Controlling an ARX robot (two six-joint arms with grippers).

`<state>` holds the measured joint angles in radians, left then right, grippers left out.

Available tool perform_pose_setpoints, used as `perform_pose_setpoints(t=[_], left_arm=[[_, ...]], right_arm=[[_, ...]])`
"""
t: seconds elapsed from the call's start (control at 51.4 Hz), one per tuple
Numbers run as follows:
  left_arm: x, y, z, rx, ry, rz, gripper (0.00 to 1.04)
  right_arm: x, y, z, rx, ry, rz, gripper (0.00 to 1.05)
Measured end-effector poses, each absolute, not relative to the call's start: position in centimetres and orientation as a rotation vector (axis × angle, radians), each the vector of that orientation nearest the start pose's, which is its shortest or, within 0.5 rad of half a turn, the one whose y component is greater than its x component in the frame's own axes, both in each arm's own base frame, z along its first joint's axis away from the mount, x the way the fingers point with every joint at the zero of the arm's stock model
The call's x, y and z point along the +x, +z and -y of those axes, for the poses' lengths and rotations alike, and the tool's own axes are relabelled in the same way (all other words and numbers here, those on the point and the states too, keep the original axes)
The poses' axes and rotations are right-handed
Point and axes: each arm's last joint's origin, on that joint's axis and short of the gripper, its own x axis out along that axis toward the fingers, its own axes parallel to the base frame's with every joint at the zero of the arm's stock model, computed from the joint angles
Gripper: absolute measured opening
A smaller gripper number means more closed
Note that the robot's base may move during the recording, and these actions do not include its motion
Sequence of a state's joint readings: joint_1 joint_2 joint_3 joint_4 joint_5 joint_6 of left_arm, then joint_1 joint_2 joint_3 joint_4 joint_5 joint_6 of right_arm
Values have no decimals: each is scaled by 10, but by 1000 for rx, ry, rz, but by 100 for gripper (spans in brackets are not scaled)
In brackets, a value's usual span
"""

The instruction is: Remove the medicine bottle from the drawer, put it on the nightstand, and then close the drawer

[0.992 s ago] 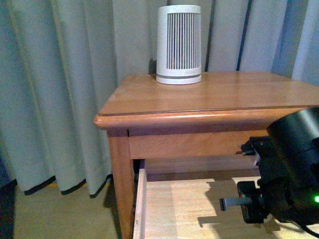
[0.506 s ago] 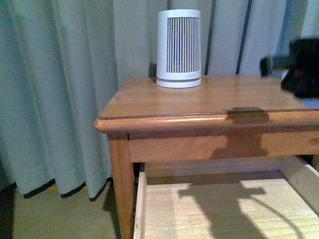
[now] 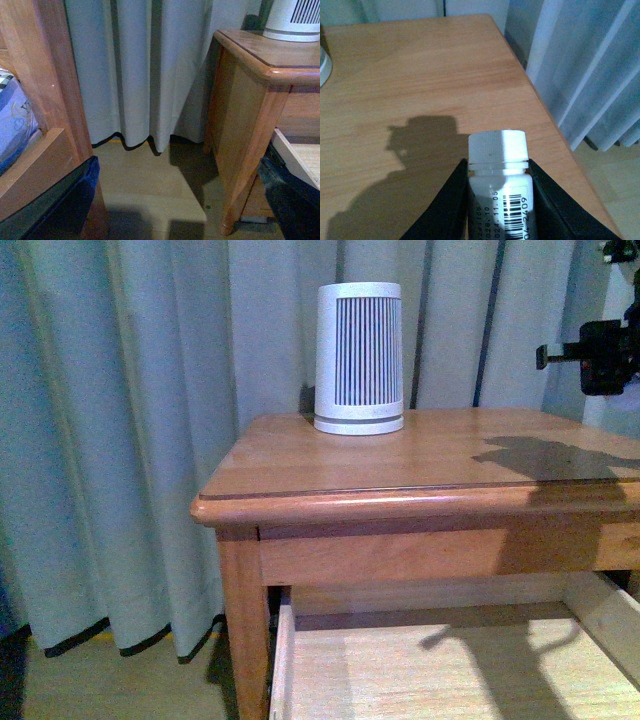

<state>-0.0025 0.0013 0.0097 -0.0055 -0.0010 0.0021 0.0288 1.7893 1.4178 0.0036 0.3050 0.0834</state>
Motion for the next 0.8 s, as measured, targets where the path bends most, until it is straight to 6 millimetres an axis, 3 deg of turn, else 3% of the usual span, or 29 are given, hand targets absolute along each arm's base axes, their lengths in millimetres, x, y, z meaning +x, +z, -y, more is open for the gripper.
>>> perform_pose_setpoints(t=[0.233, 0.311, 0.506, 0.681, 0.797], left_arm=[[97, 166, 0, 2, -2, 3, 98], [97, 166, 0, 2, -2, 3, 98], [97, 166, 0, 2, -2, 3, 98], [97, 166, 0, 2, -2, 2, 98], [97, 166, 0, 2, -2, 3, 98]], right_arm=[[438, 259, -1, 51, -295, -428, 30], [441, 252, -4, 53, -278, -441, 44], [440, 262, -5, 66, -257, -397, 73], [412, 296, 0, 69, -247, -305, 99], [365, 324, 8, 65, -287, -261, 98]])
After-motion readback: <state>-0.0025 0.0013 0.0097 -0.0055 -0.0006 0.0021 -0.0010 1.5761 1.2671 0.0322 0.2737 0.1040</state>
